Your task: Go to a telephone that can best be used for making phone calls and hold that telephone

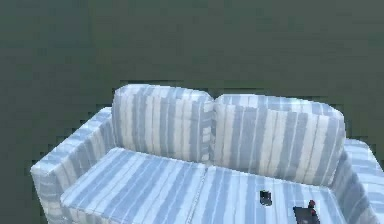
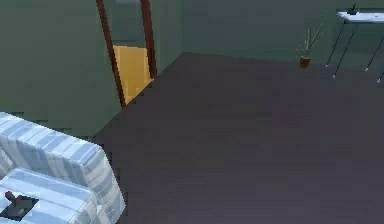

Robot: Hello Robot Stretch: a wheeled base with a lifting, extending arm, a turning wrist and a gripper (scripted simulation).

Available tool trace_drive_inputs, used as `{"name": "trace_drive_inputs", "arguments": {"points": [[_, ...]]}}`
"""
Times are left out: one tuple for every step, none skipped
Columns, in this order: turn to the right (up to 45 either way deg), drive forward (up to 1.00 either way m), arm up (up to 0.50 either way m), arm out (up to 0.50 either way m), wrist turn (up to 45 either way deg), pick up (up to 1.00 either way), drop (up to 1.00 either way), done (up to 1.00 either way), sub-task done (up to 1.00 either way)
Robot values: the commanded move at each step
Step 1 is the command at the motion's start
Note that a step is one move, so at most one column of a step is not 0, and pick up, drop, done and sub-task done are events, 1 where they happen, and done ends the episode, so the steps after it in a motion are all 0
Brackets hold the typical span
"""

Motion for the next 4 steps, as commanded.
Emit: {"name": "trace_drive_inputs", "arguments": {"points": [[0.0, 0.40, 0.00, 0.00, 0.0, 0.00, 0.00, 0.00, 0.00], [-42.0, 0.00, 0.00, 0.00, 0.0, 0.00, 0.00, 0.00, 0.00], [0.0, 0.00, 0.50, 0.00, 0.0, 0.00, 0.00, 0.00, 0.00], [0.0, 0.00, 0.08, 0.00, 0.0, 0.00, 0.00, 0.00, 0.00]]}}
